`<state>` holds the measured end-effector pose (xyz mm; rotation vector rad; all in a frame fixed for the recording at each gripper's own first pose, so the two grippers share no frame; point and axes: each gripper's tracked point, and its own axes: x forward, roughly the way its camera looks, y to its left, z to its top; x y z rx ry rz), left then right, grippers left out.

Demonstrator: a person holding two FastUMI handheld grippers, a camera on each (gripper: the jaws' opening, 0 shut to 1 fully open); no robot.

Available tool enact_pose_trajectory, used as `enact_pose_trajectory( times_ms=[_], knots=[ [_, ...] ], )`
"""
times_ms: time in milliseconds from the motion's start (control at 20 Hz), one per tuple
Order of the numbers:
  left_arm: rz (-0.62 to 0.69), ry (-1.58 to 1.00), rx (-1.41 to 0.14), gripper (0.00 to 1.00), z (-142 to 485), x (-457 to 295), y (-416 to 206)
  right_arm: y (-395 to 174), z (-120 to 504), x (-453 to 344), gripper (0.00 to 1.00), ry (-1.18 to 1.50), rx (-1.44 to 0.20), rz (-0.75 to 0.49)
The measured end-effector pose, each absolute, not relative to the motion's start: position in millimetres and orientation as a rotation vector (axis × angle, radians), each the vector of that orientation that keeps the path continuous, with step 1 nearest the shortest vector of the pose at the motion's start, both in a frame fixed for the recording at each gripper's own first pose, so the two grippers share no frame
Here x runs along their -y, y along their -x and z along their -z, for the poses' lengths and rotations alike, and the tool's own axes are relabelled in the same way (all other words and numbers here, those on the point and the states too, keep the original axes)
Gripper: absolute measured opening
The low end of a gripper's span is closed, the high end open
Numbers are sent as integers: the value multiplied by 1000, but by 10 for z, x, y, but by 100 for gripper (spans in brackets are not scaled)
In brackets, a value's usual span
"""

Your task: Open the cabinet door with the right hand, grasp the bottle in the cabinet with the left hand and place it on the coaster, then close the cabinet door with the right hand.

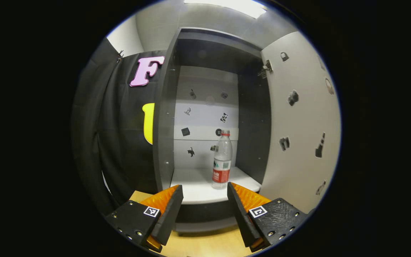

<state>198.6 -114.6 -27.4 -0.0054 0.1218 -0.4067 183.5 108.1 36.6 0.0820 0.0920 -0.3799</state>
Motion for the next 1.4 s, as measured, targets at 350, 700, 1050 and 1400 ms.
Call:
enact_pose_trajectory(
  times_ms=[350,700,1050,1400],
  knots=[
    [456,2,-153,71,444,1690,-2571,-2115,-225,-838,98,-119,-117,369],
    [488,-8,-151,72,575,2115,-3037,-2225,6,-678,98,-176,-162,392],
    [509,-8,-154,72,650,2326,-3298,-2266,113,-626,98,-187,-193,428],
    [536,-28,-168,70,742,2433,-3506,-2354,121,-634,98,-198,-190,452]
  ],
)
